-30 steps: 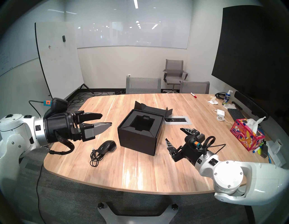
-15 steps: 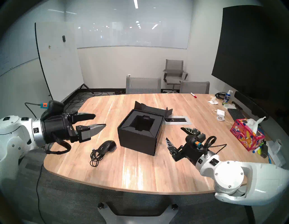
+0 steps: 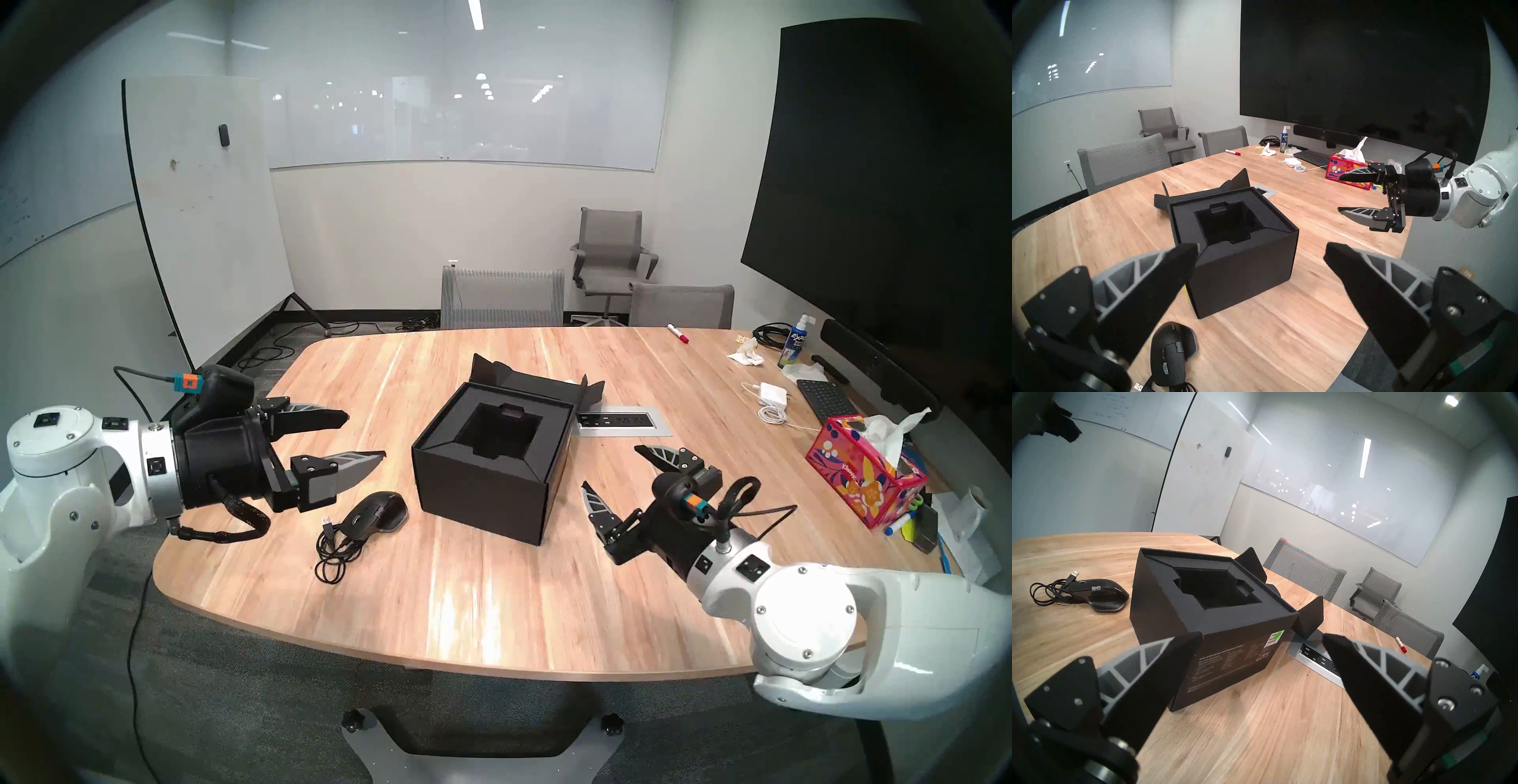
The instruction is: Open the box and place the mouse inside
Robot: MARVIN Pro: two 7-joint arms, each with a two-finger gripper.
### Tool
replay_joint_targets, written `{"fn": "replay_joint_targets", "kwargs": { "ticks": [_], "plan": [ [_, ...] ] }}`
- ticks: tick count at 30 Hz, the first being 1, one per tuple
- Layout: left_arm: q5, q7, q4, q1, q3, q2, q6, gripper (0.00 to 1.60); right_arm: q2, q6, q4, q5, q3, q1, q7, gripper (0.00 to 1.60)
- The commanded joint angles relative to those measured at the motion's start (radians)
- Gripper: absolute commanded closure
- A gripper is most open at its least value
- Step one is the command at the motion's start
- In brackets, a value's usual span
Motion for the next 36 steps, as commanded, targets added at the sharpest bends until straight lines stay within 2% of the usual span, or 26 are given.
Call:
{"fn": "replay_joint_targets", "kwargs": {
  "ticks": [1, 8, 17, 25, 36],
  "plan": [
    [0.025, 0.006, 0.032, -0.096, 0.047, 0.037, -0.026, 0.0, -0.002, -0.011, -0.005, 0.001, 0.04, -0.03, 0.006, 0.0],
    [0.053, 0.004, 0.095, -0.179, 0.107, 0.075, -0.022, 0.0, -0.002, -0.014, -0.004, 0.0, 0.075, -0.063, 0.014, 0.0],
    [0.096, -0.018, 0.147, -0.208, 0.149, 0.115, -0.029, 0.0, -0.002, -0.017, -0.004, 0.0, 0.117, -0.104, 0.023, 0.0],
    [0.135, -0.098, 0.177, -0.16, 0.102, 0.188, -0.033, 0.0, -0.002, -0.019, -0.003, 0.0, 0.164, -0.149, 0.032, 0.0],
    [0.194, -0.191, 0.231, -0.033, 0.019, 0.226, -0.076, 0.0, -0.002, -0.021, -0.003, 0.0, 0.208, -0.191, 0.041, 0.0]
  ]
}}
